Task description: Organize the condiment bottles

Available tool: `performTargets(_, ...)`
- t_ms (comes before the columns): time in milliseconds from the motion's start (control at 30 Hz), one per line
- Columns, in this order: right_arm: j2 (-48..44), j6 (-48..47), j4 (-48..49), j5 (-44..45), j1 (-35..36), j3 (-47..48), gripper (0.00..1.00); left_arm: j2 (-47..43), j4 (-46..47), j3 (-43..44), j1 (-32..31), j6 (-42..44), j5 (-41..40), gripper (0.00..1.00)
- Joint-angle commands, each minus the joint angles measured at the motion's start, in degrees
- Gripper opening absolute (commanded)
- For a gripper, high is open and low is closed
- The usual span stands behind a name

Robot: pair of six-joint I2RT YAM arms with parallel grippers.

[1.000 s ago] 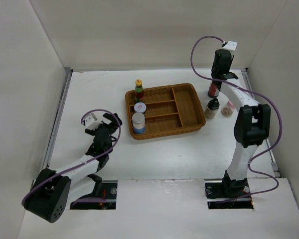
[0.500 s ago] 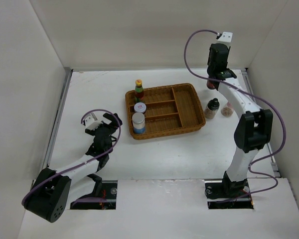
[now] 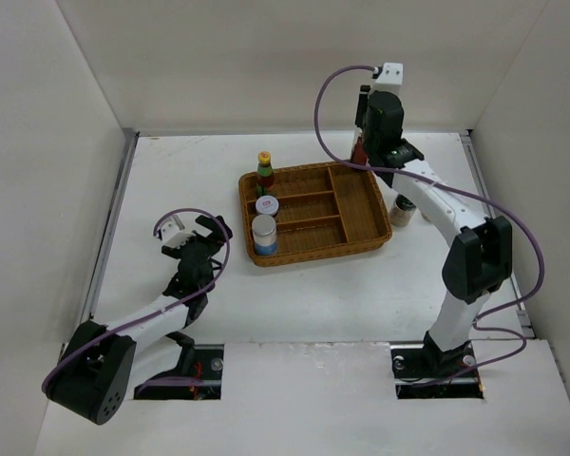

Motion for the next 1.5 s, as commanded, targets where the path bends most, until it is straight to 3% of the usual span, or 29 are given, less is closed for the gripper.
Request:
performTargets(0,-2.11,1.1,11.24,0.27,0.57,-0.64,0.27,-0.73,2.68,0.9,0.46,-0.43,0.43,1.0)
performTargets(267,0.88,3.48,12.3,-0.43,2.33,-3.37,0.27,-0.73,2.68,0.9,0.55,-0.43,0.43,1.0)
performTargets(600,2.73,4.89,20.56,-0.34,3.82,-11.02,0.28,-0.9,2.68,0.9,0.55,-0.43,0.43,1.0)
performTargets(767,2.12,4.98,22.23,0.01,4.09,-14.71,0.46,-0.9,2.6,0.9,0.55,-0.43,0.43,1.0)
performTargets(900,-0.07,4.98,21.53,0.36,4.26,-16.47,0.69,-0.9,2.68,0.9,0.46,-0.43,0.43,1.0)
performTargets(1100,-7.36,5.68,18.72,0.45,4.35,-20.76,0.86,-1.43,2.42,0.9,0.55,-0.43,0.43,1.0)
performTargets(1300,-20.19,10.76,16.27,0.8,3.56,-34.11,0.92,-1.61,2.24,0.81,0.46,-0.43,0.43,1.0)
performTargets(1467,-27.93,17.71,8.72,4.75,-2.23,-43.97,0.93,-1.17,2.59,0.9,0.37,-0.43,0.96,1.0)
